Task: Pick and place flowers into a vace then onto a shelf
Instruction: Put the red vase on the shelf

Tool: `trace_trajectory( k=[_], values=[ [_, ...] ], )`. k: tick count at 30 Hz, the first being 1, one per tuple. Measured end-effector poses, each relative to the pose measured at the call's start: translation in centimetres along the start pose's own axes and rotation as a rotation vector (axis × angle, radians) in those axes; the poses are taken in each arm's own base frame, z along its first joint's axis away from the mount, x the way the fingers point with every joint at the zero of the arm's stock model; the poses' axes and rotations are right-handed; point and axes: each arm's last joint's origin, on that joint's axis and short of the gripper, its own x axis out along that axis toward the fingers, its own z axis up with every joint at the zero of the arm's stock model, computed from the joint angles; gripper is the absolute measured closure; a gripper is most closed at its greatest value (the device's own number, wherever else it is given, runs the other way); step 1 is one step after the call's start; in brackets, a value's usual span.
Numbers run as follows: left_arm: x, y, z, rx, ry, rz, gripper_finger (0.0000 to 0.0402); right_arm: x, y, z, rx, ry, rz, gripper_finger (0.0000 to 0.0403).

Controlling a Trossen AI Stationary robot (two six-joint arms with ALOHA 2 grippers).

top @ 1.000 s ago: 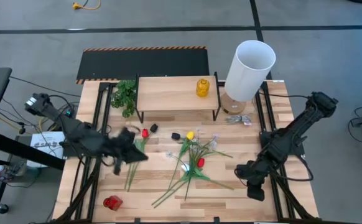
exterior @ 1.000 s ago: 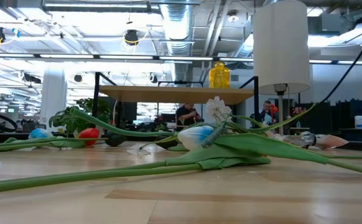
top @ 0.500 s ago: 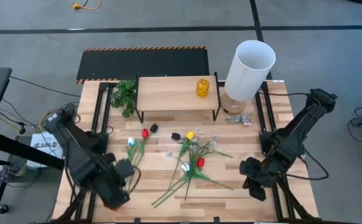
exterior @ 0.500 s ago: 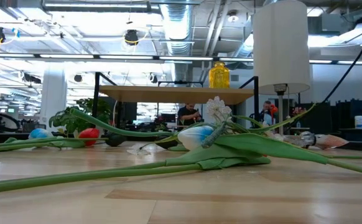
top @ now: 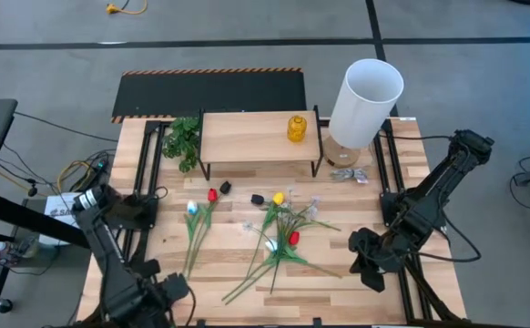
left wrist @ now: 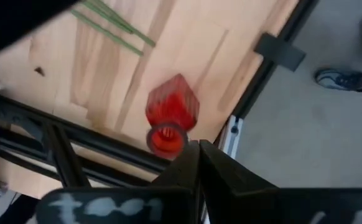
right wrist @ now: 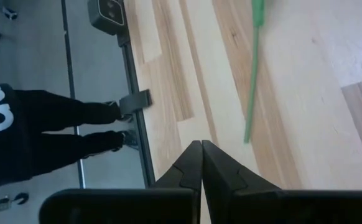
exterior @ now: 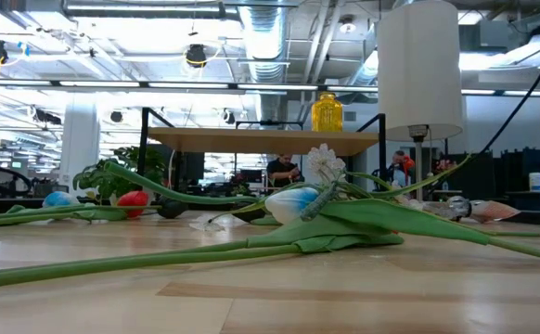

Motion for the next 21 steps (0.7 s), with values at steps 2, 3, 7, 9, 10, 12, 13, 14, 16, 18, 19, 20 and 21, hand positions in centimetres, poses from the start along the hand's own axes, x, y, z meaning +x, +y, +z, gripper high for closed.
trace_trajectory(
  k=[2,3,7,9,10,12,13,14,16,18,19,20,21],
  values=[
    [0.0,-0.1,-0.5,0.01,0.016,-0.003,0.0401,0.0,0.0,0.1,0.004,-0.004,0.003,0.0402],
    [0.1,0.0,-0.8,0.009,0.031,0.006,0.0401,0.0,0.1,0.1,0.005,-0.01,0.008,0.0402],
    [0.0,0.5,-1.6,-0.083,0.036,0.067,0.0401,0.0,0.3,0.3,0.008,-0.023,0.033,0.0402],
    [-0.6,0.9,-2.7,-0.098,-0.012,0.046,0.0401,0.0,0.4,0.3,0.01,-0.031,0.04,0.0402],
    [-1.2,1.4,-3.3,-0.118,-0.048,0.021,0.0401,0.0,0.4,0.4,0.01,-0.042,0.042,0.0402],
    [-2.6,2.8,-4.4,-0.2,-0.141,-0.024,0.0401,0.0,0.5,0.5,0.013,-0.061,0.047,0.0402],
    [-3.1,3.6,-5.1,-0.247,-0.183,-0.05,0.0401,0.0,0.6,0.5,0.013,-0.071,0.051,0.0402],
    [-3.4,4.3,-5.6,-0.291,-0.212,-0.074,0.0401,0.0,0.6,0.6,0.015,-0.083,0.052,0.0402],
    [-3.5,5.6,-6.7,-0.358,-0.229,-0.097,0.0397,0.0,0.7,0.7,0.019,-0.093,0.056,0.0402],
    [-2.9,6.1,-7.4,-0.401,-0.203,-0.125,0.0385,0.0,0.7,0.7,0.023,-0.098,0.062,0.0402],
    [-2.5,6.0,-7.5,-0.409,-0.181,-0.141,0.0377,0.0,0.7,0.8,0.027,-0.099,0.064,0.0402],
    [-2.0,5.8,-7.5,-0.411,-0.155,-0.157,0.0367,0.0,0.7,0.8,0.03,-0.099,0.065,0.0402],
    [-1.5,5.5,-7.5,-0.398,-0.129,-0.165,0.0356,0.0,0.7,0.8,0.035,-0.099,0.066,0.0402]
  ],
)
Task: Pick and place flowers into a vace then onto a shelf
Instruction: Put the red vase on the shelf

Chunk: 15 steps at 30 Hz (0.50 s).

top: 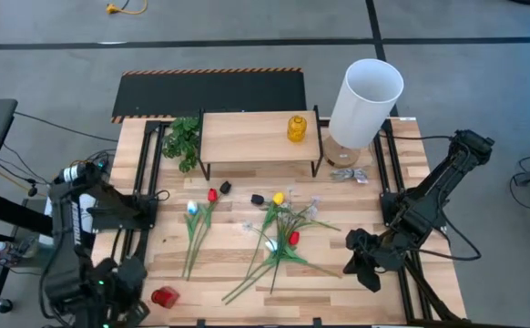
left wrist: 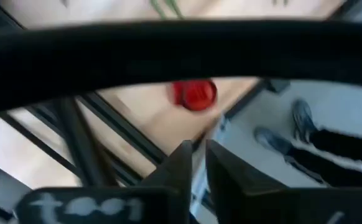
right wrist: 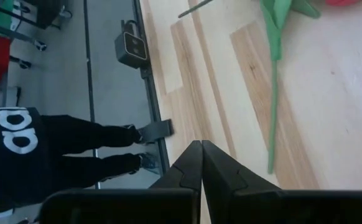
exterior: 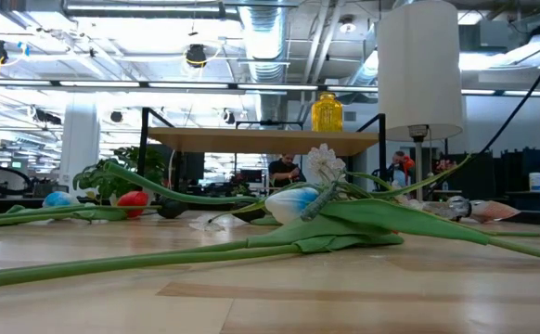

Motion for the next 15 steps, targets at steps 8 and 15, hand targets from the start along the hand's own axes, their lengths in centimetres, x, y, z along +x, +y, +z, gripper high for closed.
trace_trajectory(
  k=[8,15],
  values=[
    [2.1,-0.6,0.9,0.043,0.026,0.016,0.0254,0.0,0.0,0.0,0.027,0.0,0.0,0.0402],
    [2.6,-0.9,2.6,0.029,-0.015,0.057,0.0193,0.0,0.0,0.0,0.039,-0.003,-0.001,0.0402]
  ],
)
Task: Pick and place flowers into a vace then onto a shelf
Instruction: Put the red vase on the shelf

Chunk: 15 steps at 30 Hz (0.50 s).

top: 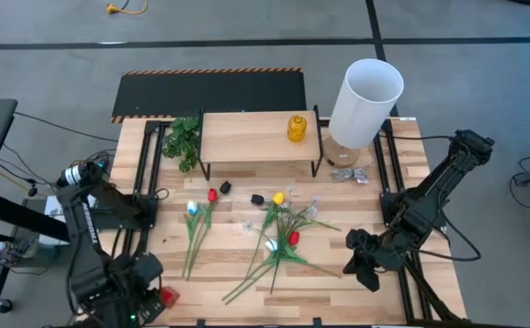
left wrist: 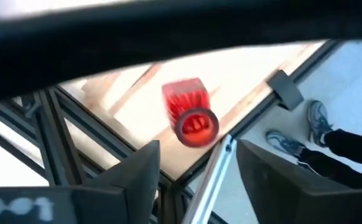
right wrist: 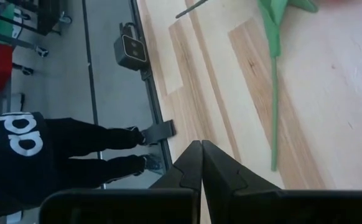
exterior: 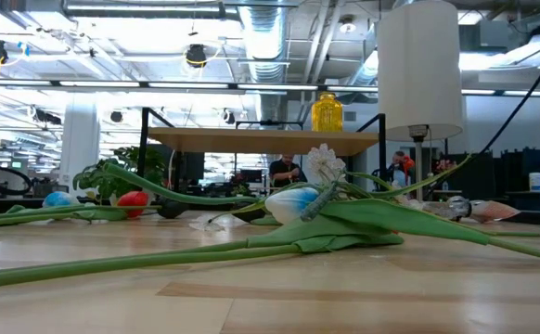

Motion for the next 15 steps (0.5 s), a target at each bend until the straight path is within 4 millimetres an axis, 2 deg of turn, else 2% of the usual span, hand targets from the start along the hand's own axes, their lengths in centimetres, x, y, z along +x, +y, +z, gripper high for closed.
trace_trajectory(
  k=[6,15],
  values=[
    [2.0,-0.4,0.9,0.017,0.078,0.02,0.0169,0.0,0.1,0.1,0.004,-0.023,0.004,0.0402],
    [4.6,-0.4,1.1,-0.007,0.119,0.011,0.0163,0.0,0.2,0.1,0.005,-0.027,0.015,0.0402]
  ],
)
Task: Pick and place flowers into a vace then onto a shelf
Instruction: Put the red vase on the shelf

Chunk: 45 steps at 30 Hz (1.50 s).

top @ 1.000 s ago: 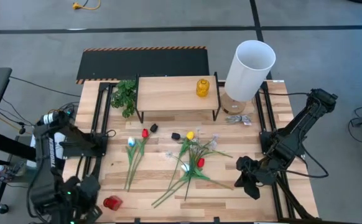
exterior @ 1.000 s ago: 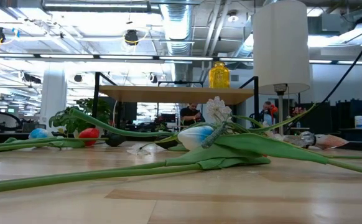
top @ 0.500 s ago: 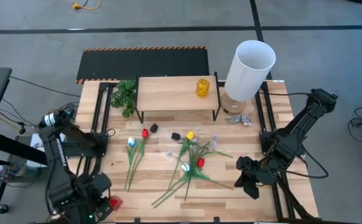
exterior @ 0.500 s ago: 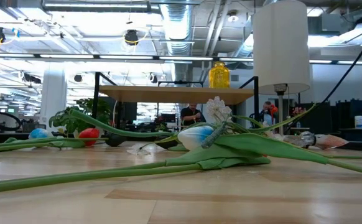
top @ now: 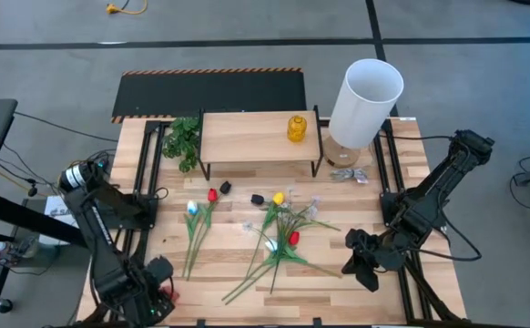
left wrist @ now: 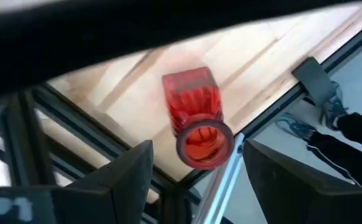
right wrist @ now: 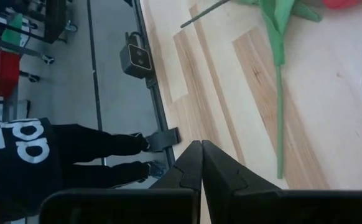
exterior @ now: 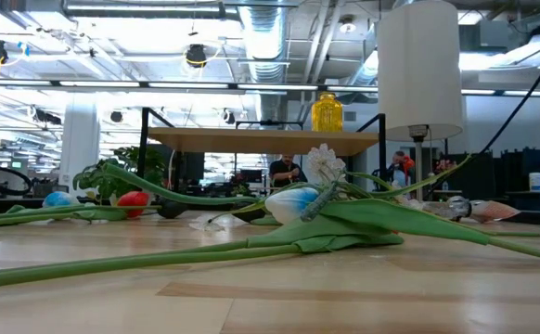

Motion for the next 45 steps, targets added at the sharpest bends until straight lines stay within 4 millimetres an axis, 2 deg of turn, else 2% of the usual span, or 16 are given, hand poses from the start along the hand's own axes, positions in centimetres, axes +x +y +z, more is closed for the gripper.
trace_trajectory(
  k=[6,14,25,36,39,45],
  values=[
    [1.7,-0.2,0.0,-0.001,0.013,-0.055,0.0163,0.0,0.0,0.0,-0.001,0.0,0.0,0.0402],
    [3.4,0.3,0.1,-0.02,0.055,-0.045,0.0163,0.0,0.0,0.0,-0.002,0.001,-0.002,0.0402],
    [3.4,0.2,0.1,-0.007,0.068,-0.046,0.0171,0.0,0.0,0.0,-0.005,0.001,-0.002,0.0402],
    [3.4,0.2,0.1,-0.007,0.066,-0.049,0.0252,0.0,0.0,0.0,-0.013,0.002,-0.003,0.0402],
    [3.4,0.2,0.1,-0.003,0.065,-0.049,0.0251,0.0,0.0,0.0,-0.013,0.002,-0.003,0.0402],
    [3.4,0.2,0.1,-0.002,0.064,-0.048,0.0226,0.0,0.0,0.0,-0.013,0.002,-0.003,0.0402]
  ],
)
